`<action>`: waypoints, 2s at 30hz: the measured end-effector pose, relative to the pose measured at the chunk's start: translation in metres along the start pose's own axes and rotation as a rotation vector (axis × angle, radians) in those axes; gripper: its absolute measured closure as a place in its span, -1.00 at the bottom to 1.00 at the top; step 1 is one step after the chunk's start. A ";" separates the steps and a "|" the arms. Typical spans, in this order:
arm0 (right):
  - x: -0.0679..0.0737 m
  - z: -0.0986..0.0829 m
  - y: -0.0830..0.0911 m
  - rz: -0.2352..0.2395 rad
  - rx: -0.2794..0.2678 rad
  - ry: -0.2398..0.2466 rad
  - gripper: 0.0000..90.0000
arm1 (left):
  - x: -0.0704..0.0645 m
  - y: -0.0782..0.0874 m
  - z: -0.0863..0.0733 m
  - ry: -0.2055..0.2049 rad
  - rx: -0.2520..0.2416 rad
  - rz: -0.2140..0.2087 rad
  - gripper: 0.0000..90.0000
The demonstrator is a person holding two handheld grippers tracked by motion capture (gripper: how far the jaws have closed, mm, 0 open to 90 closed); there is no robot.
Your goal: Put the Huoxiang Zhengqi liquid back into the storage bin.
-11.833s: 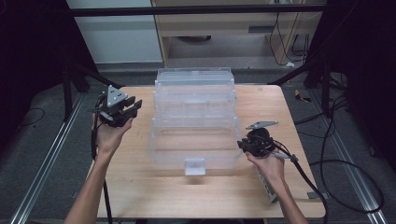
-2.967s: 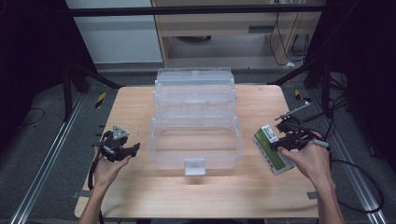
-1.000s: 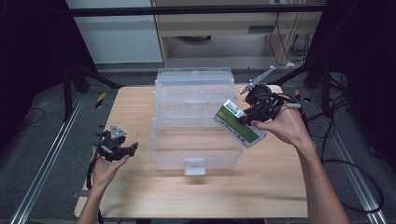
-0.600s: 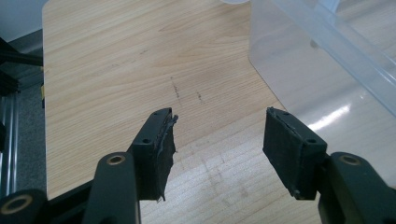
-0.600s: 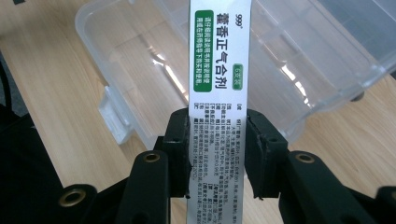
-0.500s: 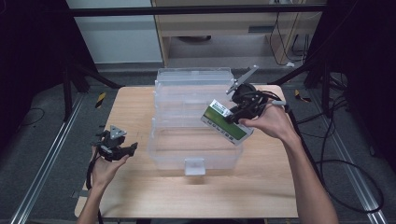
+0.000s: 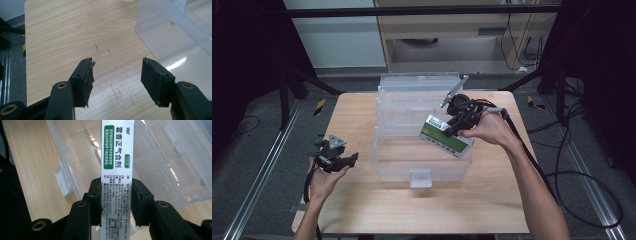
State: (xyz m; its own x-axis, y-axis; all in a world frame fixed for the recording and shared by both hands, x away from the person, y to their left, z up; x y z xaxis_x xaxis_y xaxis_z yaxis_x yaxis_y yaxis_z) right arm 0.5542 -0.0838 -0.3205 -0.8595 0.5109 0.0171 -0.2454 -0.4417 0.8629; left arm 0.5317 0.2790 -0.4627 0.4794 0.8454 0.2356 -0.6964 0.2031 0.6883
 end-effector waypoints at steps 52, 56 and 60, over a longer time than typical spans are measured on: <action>0.007 -0.021 -0.051 0.117 0.246 0.346 0.44 | 0.000 -0.001 -0.001 -0.002 0.005 -0.001 -0.06; 0.008 -0.022 -0.054 0.111 0.252 0.356 0.43 | 0.000 -0.001 -0.001 -0.002 0.006 -0.001 -0.06; 0.009 -0.025 -0.058 0.110 0.250 0.368 0.43 | 0.000 -0.001 -0.001 -0.002 0.009 -0.001 -0.07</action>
State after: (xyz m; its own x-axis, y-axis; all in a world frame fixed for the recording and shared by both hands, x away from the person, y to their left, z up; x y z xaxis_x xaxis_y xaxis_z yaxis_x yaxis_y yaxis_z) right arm 0.5492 -0.0716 -0.3825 -0.9877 0.1545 -0.0260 -0.0666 -0.2638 0.9623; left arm 0.5322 0.2791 -0.4644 0.4813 0.8442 0.2360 -0.6910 0.1998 0.6946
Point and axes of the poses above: each handheld gripper's, and its own axes: y roughly backward along the jaws, z roughly out of its top, x roughly to its left, the point moved 5 cm from there along -y, roughly forward along the jaws, and after that the axes turned 7 degrees about -y, right-handed, at the moved point
